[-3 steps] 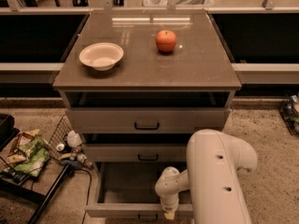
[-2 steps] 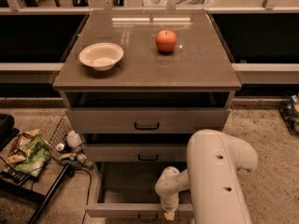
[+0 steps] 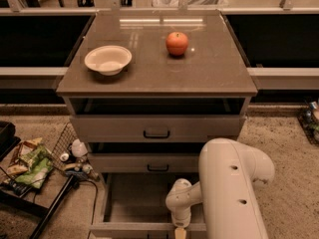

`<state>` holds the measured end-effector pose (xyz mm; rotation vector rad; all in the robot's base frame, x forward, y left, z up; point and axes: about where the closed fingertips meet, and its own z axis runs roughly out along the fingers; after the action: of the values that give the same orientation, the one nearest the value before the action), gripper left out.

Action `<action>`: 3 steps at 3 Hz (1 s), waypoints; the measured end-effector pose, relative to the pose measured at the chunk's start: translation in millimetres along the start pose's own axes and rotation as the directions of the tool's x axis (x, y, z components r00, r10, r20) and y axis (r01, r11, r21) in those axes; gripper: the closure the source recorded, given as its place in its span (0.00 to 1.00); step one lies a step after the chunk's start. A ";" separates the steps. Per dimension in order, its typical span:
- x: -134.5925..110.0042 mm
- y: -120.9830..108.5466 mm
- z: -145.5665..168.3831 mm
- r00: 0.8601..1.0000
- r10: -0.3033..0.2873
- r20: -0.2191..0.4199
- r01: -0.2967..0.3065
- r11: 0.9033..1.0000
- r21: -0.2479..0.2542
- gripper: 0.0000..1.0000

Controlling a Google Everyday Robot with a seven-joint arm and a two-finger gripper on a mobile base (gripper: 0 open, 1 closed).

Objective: Open bottom drawer

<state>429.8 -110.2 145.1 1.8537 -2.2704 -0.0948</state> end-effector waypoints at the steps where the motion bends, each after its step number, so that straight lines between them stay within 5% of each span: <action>1: 0.0 0.1 0.1 1.000 0.000 0.000 0.000 1.000 0.000 0.00; 2: 2.5 16.4 10.5 1.000 0.023 0.010 -0.023 0.999 -0.038 0.00; 3: -3.4 51.9 8.6 0.997 0.054 0.051 -0.051 0.996 -0.067 0.16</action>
Offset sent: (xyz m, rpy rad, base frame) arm -0.0369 0.0015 -0.0130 0.0284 0.0666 -0.0651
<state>378.8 -96.8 145.7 1.7783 -2.3201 -0.2099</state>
